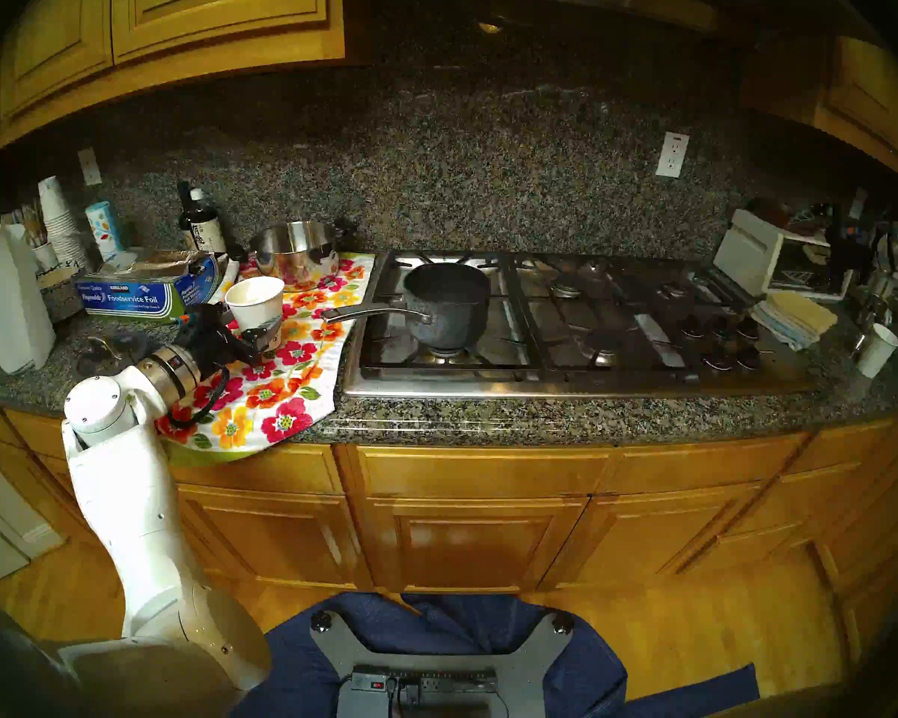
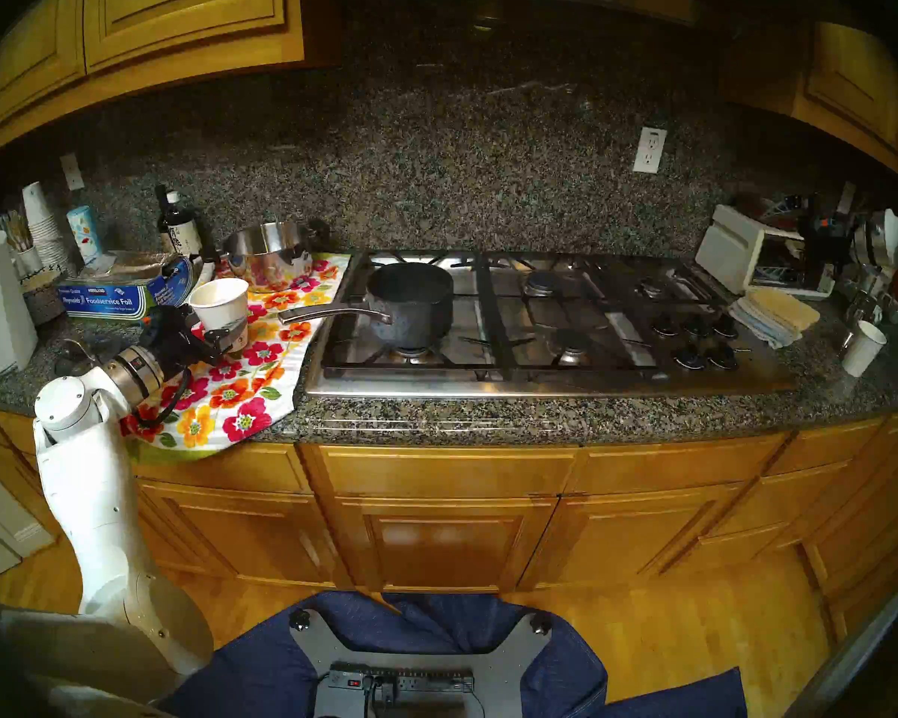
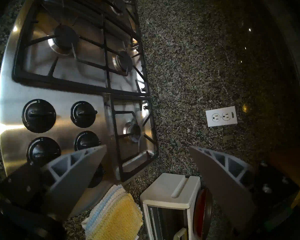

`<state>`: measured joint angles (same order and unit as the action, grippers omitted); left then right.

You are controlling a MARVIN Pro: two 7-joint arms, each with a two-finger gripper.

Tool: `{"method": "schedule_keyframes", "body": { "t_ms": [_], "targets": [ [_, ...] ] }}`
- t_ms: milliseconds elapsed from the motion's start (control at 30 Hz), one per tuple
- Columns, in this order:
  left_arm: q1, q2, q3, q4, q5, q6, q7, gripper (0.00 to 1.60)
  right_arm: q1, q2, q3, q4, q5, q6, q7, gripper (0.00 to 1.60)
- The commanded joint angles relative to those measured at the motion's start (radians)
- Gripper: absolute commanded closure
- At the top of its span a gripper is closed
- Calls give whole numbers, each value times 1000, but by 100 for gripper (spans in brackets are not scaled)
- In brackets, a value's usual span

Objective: Pick up the water cup, pour water into the pot, turn on the stove

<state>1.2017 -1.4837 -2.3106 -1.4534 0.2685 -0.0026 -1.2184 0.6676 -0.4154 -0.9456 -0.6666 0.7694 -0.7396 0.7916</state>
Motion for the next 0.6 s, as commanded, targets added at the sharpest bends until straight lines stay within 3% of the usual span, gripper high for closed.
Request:
{"method": "schedule_keyframes", "body": {
  "t_ms": [0, 567],
  "targets": [
    [-80, 18, 22, -53, -6, 17, 13, 65, 25, -9, 18, 7, 8, -1, -11, 0],
    [-134, 36, 129, -106, 55, 54, 38, 69, 24, -9, 18, 8, 9, -1, -10, 0]
  ]
}}
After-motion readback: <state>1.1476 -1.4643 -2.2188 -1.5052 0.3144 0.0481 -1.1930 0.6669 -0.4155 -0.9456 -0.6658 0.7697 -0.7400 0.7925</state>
